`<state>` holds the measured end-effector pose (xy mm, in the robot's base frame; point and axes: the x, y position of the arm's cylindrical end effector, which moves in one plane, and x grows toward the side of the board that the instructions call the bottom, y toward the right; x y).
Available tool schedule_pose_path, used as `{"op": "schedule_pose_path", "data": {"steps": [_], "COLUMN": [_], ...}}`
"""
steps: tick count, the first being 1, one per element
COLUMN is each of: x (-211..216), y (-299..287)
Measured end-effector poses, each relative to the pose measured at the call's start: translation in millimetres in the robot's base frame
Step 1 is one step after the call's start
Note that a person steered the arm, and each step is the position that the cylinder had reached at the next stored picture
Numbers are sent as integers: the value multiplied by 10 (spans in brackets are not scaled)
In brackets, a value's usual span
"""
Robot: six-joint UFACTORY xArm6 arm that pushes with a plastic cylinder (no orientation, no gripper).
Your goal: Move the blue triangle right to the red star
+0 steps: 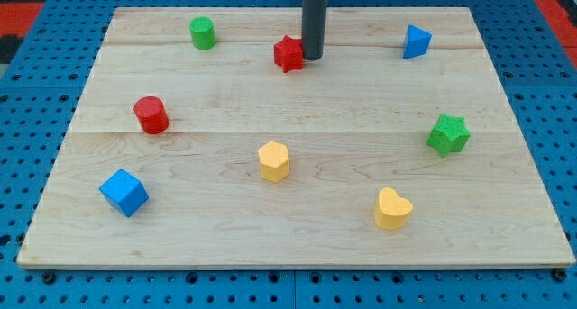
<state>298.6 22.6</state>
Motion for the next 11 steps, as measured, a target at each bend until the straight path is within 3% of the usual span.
{"op": "schedule_pose_path", "data": {"steps": [1,2,3,5,6,8,11], "x": [167,579,638,40,-170,-311,-346], "y": [226,771,1394,2039,2039,1165,1084]}}
